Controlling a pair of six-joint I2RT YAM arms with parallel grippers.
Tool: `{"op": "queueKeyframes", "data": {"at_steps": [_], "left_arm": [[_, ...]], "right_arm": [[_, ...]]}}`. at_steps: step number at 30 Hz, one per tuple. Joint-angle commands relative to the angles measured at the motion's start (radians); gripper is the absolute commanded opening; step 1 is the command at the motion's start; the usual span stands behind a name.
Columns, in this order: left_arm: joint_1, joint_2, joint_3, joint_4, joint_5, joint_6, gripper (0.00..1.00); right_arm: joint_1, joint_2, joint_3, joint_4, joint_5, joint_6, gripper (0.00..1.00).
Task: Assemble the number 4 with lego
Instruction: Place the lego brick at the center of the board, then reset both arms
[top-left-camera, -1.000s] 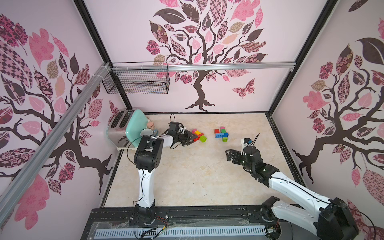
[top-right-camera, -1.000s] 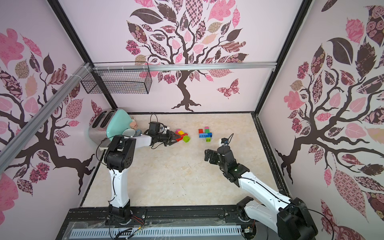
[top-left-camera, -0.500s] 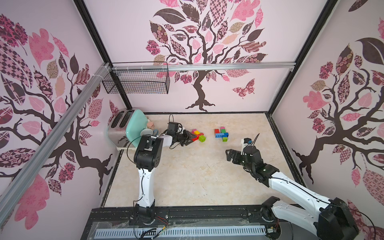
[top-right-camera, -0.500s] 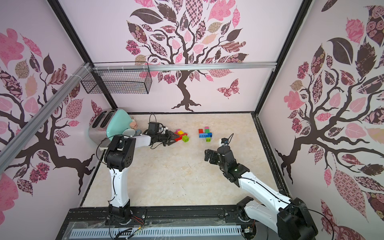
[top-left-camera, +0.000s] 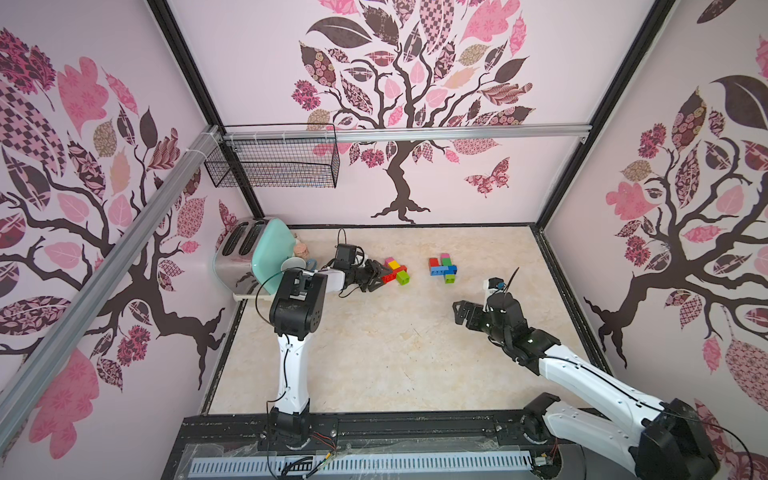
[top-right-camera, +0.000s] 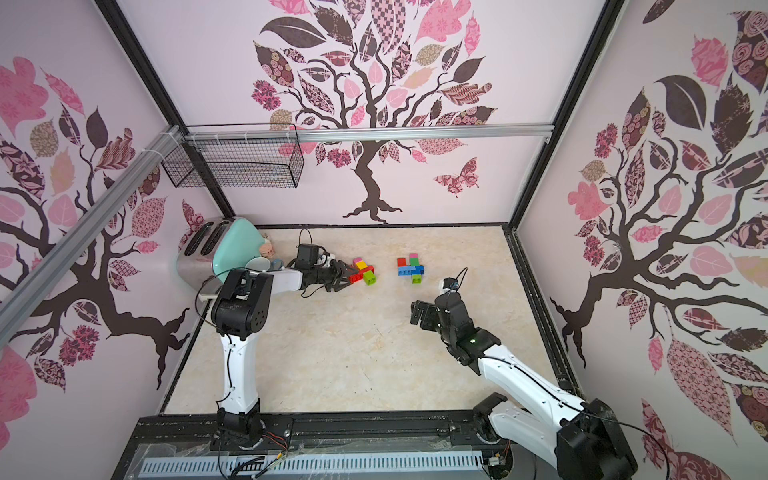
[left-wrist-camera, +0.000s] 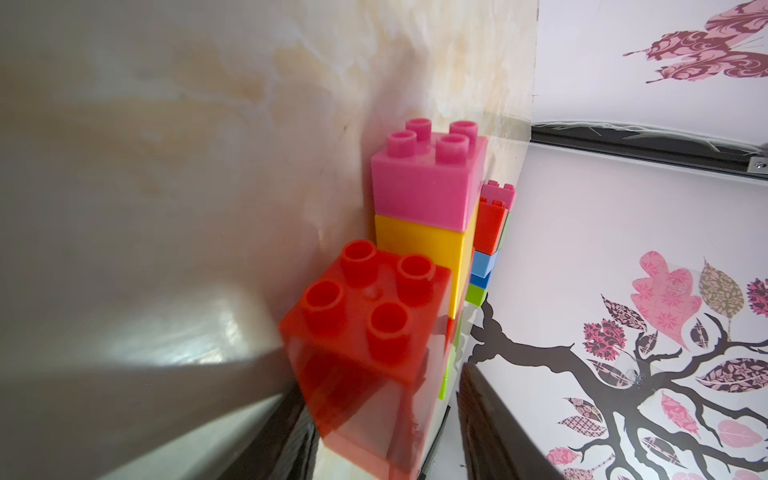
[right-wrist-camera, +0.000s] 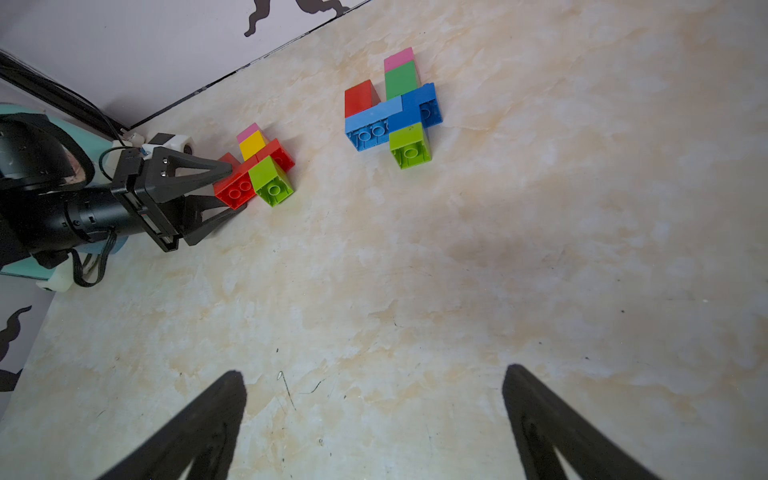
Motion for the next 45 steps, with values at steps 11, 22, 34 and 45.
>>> {"op": "queueKeyframes", "data": {"at_steps": [11,22,34,45], "left_arm": [[0.02,0.063,0.146,-0.163,-0.154,0.117,0.6],[0.008,-0.002,0.215,-0.363,-0.38,0.307,0.61],[-0.145,-0.566,-0.079,-0.418,-0.993,0.606,0.98],[-0.014,-0.968,-0.532,-0.189,-1.357,0.782,0.98]], "right_arm": [[-0.004,-0.037,0.037,-0.032,0.035,-0.021,1.0],[-0.005,-0.024,0.011,0.038,0.113,-0.014,0.99],[-0.097,0.184,-0.082,0.677,0.532,-0.326,0.99],[-0.194,0.554,-0.086,1.278,0.821,-0.671,1.0]]}}
